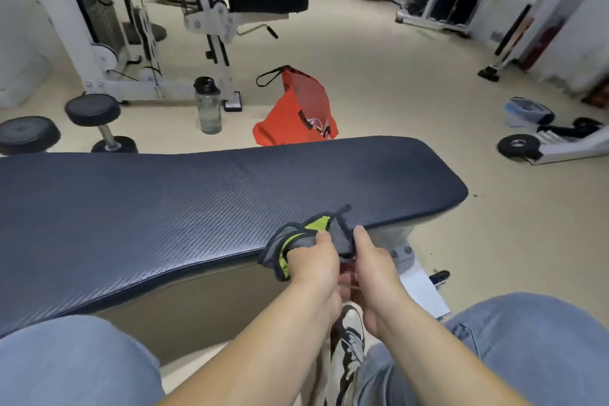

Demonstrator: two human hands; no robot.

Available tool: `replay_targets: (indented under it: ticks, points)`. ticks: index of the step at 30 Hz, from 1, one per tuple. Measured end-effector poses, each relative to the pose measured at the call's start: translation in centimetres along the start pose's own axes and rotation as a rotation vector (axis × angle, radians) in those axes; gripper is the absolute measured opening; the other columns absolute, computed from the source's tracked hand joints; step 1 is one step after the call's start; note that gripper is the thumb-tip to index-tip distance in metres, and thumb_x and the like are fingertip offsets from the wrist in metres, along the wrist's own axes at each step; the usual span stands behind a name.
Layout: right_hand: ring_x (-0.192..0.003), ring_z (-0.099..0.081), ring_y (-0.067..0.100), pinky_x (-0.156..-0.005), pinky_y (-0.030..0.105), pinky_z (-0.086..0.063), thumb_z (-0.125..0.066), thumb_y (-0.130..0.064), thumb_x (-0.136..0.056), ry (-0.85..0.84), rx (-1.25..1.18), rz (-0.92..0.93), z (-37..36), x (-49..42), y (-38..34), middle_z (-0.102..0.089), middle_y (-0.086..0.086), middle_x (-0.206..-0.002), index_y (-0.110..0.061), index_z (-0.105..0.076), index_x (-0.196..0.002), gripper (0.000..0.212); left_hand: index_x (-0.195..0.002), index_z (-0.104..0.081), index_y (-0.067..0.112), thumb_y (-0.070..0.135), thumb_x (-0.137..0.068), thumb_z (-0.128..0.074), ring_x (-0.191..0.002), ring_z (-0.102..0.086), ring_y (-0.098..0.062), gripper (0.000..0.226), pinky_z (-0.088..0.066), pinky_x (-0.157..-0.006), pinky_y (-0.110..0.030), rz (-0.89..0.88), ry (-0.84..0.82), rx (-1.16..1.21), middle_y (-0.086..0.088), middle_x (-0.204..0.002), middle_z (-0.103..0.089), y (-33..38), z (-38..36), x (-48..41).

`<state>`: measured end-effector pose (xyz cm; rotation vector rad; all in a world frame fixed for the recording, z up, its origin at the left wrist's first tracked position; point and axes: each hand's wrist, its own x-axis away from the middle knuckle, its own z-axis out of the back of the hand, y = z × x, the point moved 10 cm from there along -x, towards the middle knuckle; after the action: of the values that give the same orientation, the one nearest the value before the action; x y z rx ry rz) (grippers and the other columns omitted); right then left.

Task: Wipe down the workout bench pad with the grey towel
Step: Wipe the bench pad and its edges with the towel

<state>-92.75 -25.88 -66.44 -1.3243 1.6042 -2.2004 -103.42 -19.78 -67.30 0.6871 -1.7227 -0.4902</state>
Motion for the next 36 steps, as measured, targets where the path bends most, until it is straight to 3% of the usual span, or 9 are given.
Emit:
replay_targets:
  ticks: [3, 5, 9, 13, 17, 24, 27, 31, 36]
  points:
    - [-0.053, -0.068, 0.016, -0.055, 0.024, -0.055, -0.068, -0.057, -0.092, 0.165, -0.084, 0.046, 3.0, -0.8, -2.1, -0.077, 0.012, -0.085, -0.008, -0.063, -0.106, 0.051, -0.093, -0.070, 0.010, 0.030, -0.101, -0.056, -0.054, -0.069, -0.019, 0.025, -0.047, -0.041, -0.019, 0.114, -0.222, -0.067, -0.009, -0.086, -0.076, -0.3, -5.2, 1.5]
    - [-0.044, -0.064, 0.010, -0.045, 0.020, -0.050, -0.081, -0.060, -0.076, 0.217, -0.097, 0.010, 3.8, -2.2, -3.0, -0.068, 0.007, -0.082, -0.012, -0.047, -0.118, 0.072, -0.087, -0.073, 0.015, 0.039, -0.098, -0.055, -0.079, -0.069, -0.021, 0.033, -0.052, -0.067, -0.026, 0.151, -0.339, -0.182, -0.008, -0.096, -0.080, -0.5, -7.7, 2.2]
    - [-0.078, -0.075, 0.030, -0.068, 0.050, -0.065, -0.084, -0.057, -0.067, 0.196, -0.101, -0.034, 2.9, -5.1, -3.2, -0.070, 0.017, -0.105, -0.021, -0.027, -0.120, 0.086, -0.099, -0.078, 0.016, 0.055, -0.098, -0.041, -0.108, -0.065, -0.020, 0.054, -0.030, -0.117, -0.049, 0.152, -0.401, -0.349, 0.000, -0.110, -0.075, -0.6, -7.3, 1.9]
    - [-0.093, -0.071, 0.037, -0.087, 0.054, -0.062, -0.065, -0.053, -0.076, 0.261, 0.058, -0.006, 2.6, -6.4, -2.4, -0.067, 0.019, -0.113, -0.035, -0.012, -0.098, 0.060, -0.108, -0.071, 0.003, 0.038, -0.096, -0.054, -0.089, -0.072, -0.024, 0.041, -0.052, -0.100, -0.046, 0.052, -0.352, -0.530, -0.011, -0.104, -0.075, 1.2, -4.0, 0.8]
    - [-0.096, -0.061, 0.036, -0.095, 0.054, -0.057, -0.053, -0.028, -0.097, 0.351, 0.096, 0.033, 4.0, -6.9, -3.9, -0.054, 0.014, -0.109, -0.019, -0.021, -0.116, 0.038, -0.093, -0.071, 0.009, 0.031, -0.096, -0.057, -0.082, -0.073, -0.024, 0.026, -0.056, -0.080, -0.038, -0.041, -0.309, -0.594, -0.008, -0.096, -0.076, 3.0, -3.4, 0.3]
    - [-0.131, -0.049, 0.038, -0.103, 0.045, -0.043, -0.038, -0.050, -0.094, 0.675, -0.345, -0.193, 15.8, -11.6, -6.2, -0.051, 0.008, -0.148, -0.021, -0.043, -0.147, 0.060, -0.083, -0.061, 0.017, 0.014, -0.087, -0.057, -0.073, -0.064, -0.018, 0.007, -0.050, -0.066, -0.034, -0.263, -0.307, -0.649, -0.005, -0.082, -0.060, 4.7, -7.5, 0.7]
    - [-0.132, -0.054, 0.038, -0.112, 0.049, -0.044, -0.056, -0.043, -0.091, 0.511, -0.108, -0.143, 15.2, -16.1, -6.4, -0.049, 0.010, -0.153, -0.023, -0.036, -0.142, 0.058, -0.082, -0.061, 0.019, 0.013, -0.088, -0.053, -0.071, -0.058, -0.021, 0.012, -0.047, -0.066, -0.033, -0.331, -0.307, -0.672, -0.004, -0.080, -0.058, 5.0, -10.6, 0.2]
    - [-0.132, -0.049, 0.044, -0.110, 0.057, -0.044, -0.064, -0.044, -0.058, 0.449, 0.053, -0.094, 12.7, -18.0, -5.1, -0.035, 0.015, -0.152, -0.031, -0.001, -0.142, 0.106, -0.074, -0.062, 0.011, 0.017, -0.082, -0.048, -0.069, -0.058, -0.020, 0.017, -0.056, -0.065, -0.038, -0.556, -0.267, -0.884, 0.001, -0.075, -0.067, 6.0, -14.4, -1.1]
    - [-0.134, -0.045, 0.036, -0.109, 0.046, -0.043, -0.060, -0.035, -0.067, 0.596, -0.021, -0.119, 16.1, -15.0, -8.2, -0.033, 0.012, -0.151, -0.016, -0.012, -0.147, 0.095, -0.098, -0.068, 0.025, 0.018, -0.088, -0.048, -0.101, -0.060, -0.025, 0.024, -0.053, -0.087, -0.041, -0.894, -0.240, -1.414, 0.004, -0.105, -0.060, 7.0, -18.2, -2.5]
